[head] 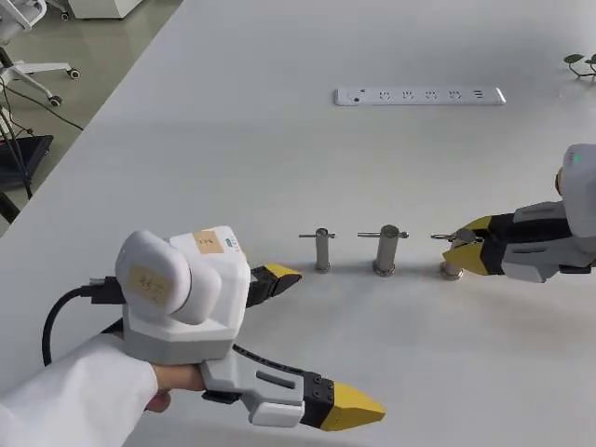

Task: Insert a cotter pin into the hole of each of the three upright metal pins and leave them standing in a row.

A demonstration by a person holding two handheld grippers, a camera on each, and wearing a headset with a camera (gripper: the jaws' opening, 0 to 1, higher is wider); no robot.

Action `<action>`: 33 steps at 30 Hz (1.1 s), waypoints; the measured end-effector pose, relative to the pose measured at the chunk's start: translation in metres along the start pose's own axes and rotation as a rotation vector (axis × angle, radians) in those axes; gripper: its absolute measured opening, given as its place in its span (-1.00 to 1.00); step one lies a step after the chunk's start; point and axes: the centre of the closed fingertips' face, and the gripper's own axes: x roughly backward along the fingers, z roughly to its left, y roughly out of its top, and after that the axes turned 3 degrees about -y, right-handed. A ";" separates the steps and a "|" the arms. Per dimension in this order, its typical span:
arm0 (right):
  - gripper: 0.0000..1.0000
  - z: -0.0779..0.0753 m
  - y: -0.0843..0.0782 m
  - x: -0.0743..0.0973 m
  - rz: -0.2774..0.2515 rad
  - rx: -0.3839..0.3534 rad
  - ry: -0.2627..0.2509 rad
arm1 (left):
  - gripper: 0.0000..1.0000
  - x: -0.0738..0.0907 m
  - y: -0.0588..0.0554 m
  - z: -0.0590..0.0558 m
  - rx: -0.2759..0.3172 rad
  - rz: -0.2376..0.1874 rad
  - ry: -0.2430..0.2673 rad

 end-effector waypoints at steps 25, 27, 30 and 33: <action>0.43 0.014 0.044 0.069 -0.234 -0.255 -0.179 | 0.98 0.034 0.005 0.022 0.054 -0.021 0.115; 0.57 0.019 0.041 0.074 -0.236 -0.286 -0.188 | 0.98 0.039 0.003 0.024 0.065 -0.021 0.129; 0.68 0.027 0.037 0.080 -0.234 -0.331 -0.199 | 0.98 0.045 0.002 0.027 0.089 -0.037 0.152; 0.84 0.028 0.026 0.085 -0.205 -0.374 -0.247 | 0.98 0.049 0.001 0.027 0.113 -0.047 0.172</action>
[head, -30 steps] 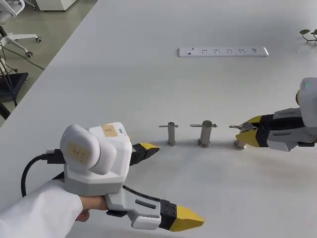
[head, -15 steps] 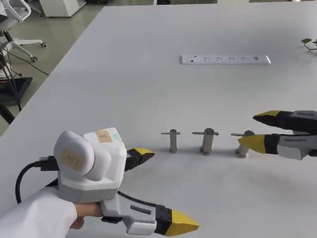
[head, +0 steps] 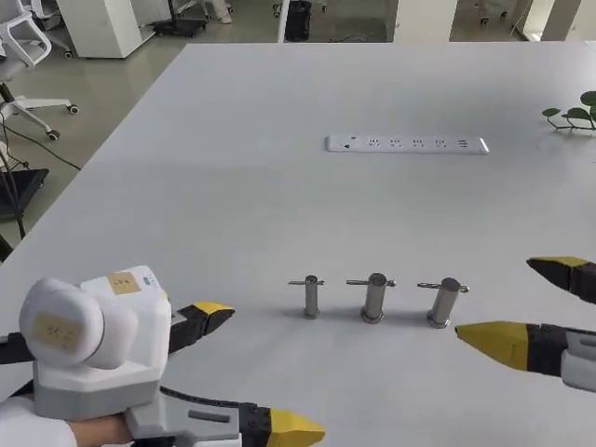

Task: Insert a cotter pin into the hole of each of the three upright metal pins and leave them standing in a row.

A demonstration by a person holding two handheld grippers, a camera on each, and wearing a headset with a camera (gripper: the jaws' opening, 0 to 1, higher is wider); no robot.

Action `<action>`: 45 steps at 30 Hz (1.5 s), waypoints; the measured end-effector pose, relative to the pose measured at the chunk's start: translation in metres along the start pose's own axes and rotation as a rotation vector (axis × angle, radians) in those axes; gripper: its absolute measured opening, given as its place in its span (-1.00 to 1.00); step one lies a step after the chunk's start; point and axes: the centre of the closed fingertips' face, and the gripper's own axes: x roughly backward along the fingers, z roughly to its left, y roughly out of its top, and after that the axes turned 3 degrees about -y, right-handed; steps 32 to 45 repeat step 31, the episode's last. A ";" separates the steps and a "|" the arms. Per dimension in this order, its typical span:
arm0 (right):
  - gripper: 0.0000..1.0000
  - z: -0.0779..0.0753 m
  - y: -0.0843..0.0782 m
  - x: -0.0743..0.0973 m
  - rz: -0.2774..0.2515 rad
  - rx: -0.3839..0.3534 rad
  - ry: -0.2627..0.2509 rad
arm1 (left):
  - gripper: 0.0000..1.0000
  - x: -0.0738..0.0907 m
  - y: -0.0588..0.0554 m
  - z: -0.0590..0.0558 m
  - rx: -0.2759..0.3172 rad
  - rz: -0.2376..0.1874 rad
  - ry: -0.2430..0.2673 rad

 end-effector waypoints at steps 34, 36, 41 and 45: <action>0.90 0.041 -0.046 0.018 0.187 -0.036 0.021 | 0.98 0.024 -0.013 -0.003 0.074 -0.048 0.104; 0.90 0.041 -0.046 0.018 0.187 -0.036 0.021 | 0.98 0.024 -0.013 -0.003 0.074 -0.048 0.104; 0.90 0.041 -0.046 0.018 0.187 -0.036 0.021 | 0.98 0.024 -0.013 -0.003 0.074 -0.048 0.104; 0.90 0.041 -0.046 0.018 0.187 -0.036 0.021 | 0.98 0.024 -0.013 -0.003 0.074 -0.048 0.104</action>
